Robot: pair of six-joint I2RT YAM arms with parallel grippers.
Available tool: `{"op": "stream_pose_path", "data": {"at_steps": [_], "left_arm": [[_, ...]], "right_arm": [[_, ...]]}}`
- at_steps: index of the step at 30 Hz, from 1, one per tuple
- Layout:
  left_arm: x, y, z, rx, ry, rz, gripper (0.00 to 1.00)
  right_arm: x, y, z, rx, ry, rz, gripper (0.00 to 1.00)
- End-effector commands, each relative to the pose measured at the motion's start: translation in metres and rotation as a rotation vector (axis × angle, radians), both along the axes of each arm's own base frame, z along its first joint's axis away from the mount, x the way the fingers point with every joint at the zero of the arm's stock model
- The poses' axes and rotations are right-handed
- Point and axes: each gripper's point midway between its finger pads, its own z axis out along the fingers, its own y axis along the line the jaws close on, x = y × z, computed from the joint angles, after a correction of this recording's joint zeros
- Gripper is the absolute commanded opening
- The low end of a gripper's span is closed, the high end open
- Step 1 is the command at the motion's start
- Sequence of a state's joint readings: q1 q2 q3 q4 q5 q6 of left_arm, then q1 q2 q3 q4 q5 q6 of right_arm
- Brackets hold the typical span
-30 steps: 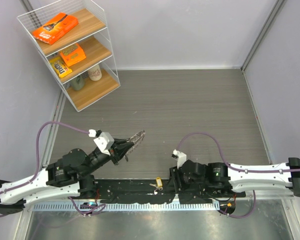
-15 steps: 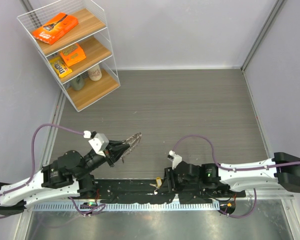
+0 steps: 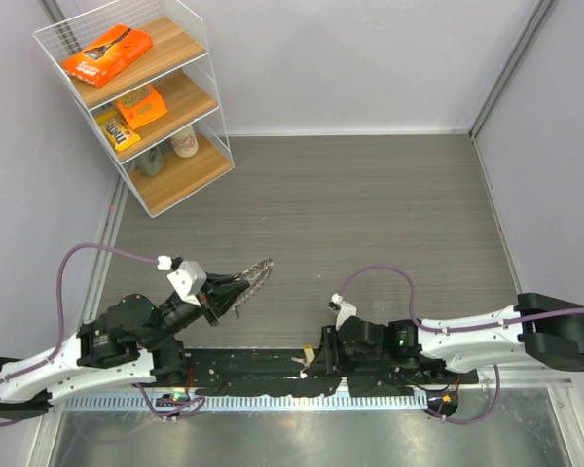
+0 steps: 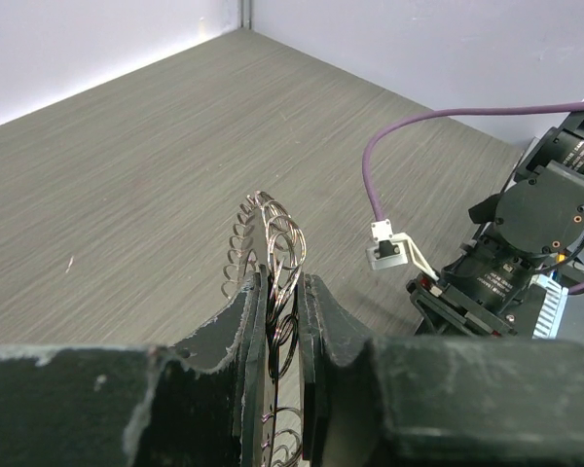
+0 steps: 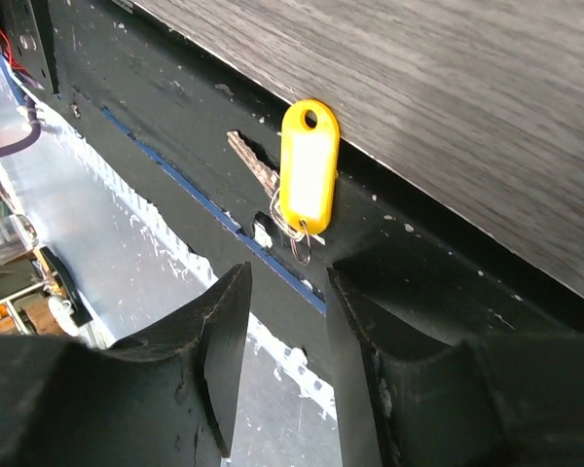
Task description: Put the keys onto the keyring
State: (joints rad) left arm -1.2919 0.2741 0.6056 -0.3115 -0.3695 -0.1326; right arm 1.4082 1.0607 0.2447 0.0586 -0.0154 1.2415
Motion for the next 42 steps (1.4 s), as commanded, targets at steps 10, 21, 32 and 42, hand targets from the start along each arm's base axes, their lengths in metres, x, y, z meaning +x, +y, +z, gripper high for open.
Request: {"op": "stream_pose_path", "data": {"at_steps": [10, 21, 32, 42], "left_arm": [[-0.003, 0.003, 0.017, -0.064, -0.012, -0.012, 0.0], [-0.003, 0.004, 0.015, -0.06, -0.008, -0.012, 0.0], [-0.009, -0.003, 0.02, -0.071, -0.012, -0.055, 0.0], [-0.035, -0.026, 0.043, -0.104, -0.06, -0.243, 0.0]], "right_arm": [[0.01, 0.014, -0.005, 0.012, -0.013, -0.057, 0.37], [0.013, 0.011, -0.012, 0.002, -0.019, -0.082, 0.11], [0.028, -0.001, 0.032, -0.094, -0.263, 0.074, 0.06], [0.025, 0.002, 0.133, 0.044, -0.545, 0.359, 0.06]]}}
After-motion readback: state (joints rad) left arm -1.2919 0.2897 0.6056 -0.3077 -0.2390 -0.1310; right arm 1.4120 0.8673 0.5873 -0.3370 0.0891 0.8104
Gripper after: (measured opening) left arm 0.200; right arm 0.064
